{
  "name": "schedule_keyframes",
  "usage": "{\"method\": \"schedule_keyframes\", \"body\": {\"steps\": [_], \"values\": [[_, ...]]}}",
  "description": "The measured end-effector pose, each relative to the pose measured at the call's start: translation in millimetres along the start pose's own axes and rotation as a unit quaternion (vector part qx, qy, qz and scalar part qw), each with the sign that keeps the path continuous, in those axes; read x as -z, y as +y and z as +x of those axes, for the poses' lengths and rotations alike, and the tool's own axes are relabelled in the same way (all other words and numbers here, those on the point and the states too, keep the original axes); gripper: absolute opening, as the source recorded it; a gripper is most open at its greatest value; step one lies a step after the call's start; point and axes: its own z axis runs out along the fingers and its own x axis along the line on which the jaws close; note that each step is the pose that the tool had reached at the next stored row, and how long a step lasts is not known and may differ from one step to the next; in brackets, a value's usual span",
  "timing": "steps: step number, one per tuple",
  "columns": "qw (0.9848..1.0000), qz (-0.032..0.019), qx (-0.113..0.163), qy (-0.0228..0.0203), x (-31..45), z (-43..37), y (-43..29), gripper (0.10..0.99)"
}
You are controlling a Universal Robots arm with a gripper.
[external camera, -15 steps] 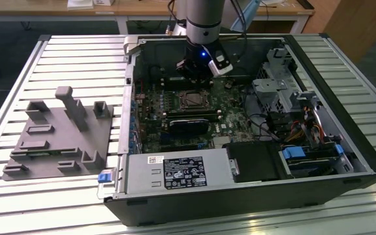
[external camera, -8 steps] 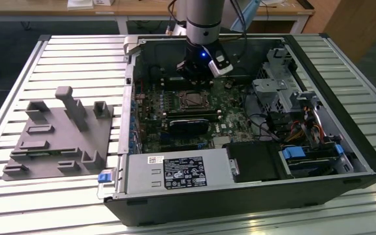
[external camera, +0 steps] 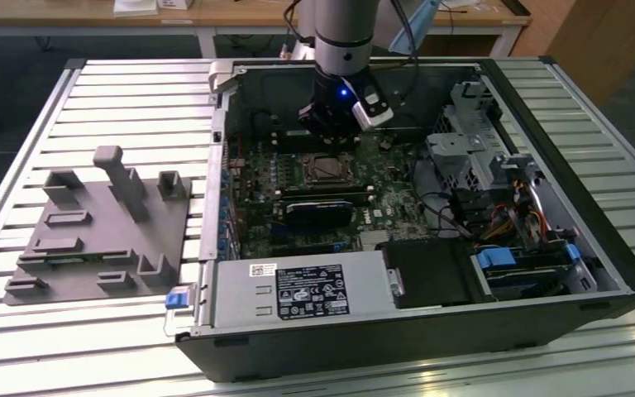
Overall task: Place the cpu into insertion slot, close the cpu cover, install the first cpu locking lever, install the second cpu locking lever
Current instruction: 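Install the first cpu locking lever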
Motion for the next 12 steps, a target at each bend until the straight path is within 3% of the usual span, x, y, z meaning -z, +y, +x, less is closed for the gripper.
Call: {"method": "schedule_keyframes", "body": {"steps": [5,12], "values": [[1.0000,-0.0001,0.000,0.0000,-0.3,-0.5,2.8,0.106],[1.0000,-0.0001,0.000,-0.0001,9.3,-0.8,3.3,0.106]]}}
